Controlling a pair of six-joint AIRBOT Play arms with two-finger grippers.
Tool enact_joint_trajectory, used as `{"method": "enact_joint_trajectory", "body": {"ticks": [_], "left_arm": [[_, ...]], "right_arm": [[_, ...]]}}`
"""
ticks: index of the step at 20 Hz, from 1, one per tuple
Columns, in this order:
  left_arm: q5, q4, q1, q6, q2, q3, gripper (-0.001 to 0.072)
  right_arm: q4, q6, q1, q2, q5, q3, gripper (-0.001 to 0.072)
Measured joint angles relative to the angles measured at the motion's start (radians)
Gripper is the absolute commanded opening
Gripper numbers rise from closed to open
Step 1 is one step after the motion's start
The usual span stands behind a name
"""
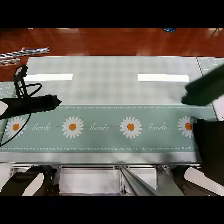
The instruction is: Fold the shirts.
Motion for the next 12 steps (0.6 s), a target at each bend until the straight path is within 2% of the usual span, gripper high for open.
{"method": "enact_joint_trajectory", "body": {"ticks": [4, 7, 12], "left_arm": [[0.032, 0.0, -0.011, 0.002, 0.0, 0.0, 0.0022], [0.055, 0.0, -0.034, 0.003, 0.0, 0.0, 0.0023], [0.088, 0.0, -0.079, 0.002, -0.009, 0.0, 0.0023]], "right_arm": [[-0.055, -0.037, -0.149, 0.092, 0.075, -0.101, 0.0016], [-0.135, -0.088, -0.278, 0.215, 0.098, -0.301, 0.0017], [-0.407, -0.122, -0.49, 0.428, 0.109, -0.639, 0.0021]]}}
